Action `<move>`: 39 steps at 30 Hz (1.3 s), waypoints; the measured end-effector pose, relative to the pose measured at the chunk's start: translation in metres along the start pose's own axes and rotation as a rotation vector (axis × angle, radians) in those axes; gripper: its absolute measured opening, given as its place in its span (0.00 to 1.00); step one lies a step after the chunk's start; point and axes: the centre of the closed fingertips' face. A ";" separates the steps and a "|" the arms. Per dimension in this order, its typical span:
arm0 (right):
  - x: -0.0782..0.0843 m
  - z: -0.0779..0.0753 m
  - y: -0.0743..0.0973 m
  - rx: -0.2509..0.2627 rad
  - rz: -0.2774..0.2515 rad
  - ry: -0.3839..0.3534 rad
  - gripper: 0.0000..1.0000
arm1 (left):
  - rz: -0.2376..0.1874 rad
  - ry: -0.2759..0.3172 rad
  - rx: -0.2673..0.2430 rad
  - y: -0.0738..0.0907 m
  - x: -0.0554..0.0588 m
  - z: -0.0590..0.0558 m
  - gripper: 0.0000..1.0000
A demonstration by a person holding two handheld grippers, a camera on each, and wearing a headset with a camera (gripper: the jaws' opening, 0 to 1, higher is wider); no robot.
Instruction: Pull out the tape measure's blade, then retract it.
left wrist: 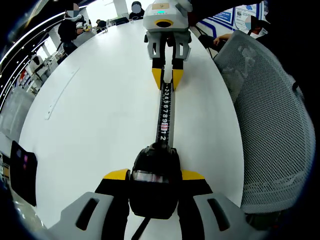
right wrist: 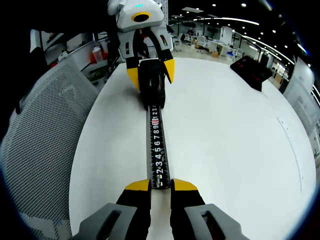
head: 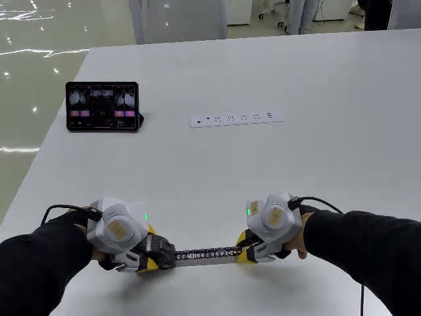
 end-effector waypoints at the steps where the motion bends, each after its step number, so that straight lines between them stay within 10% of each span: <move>1: 0.001 0.000 0.000 0.000 0.002 -0.002 0.10 | 0.000 0.000 0.000 0.000 0.000 0.000 0.32; 39: 0.018 0.000 0.014 0.000 0.003 -0.023 0.11 | 0.001 0.001 0.000 0.000 0.000 0.000 0.32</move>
Point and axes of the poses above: the centre of the closed fingertips' face, and the gripper's own axes: y roughly backward along the fingers, z roughly to its left, x roughly out of its underside, and after that the axes turned 3 degrees about z, right-handed
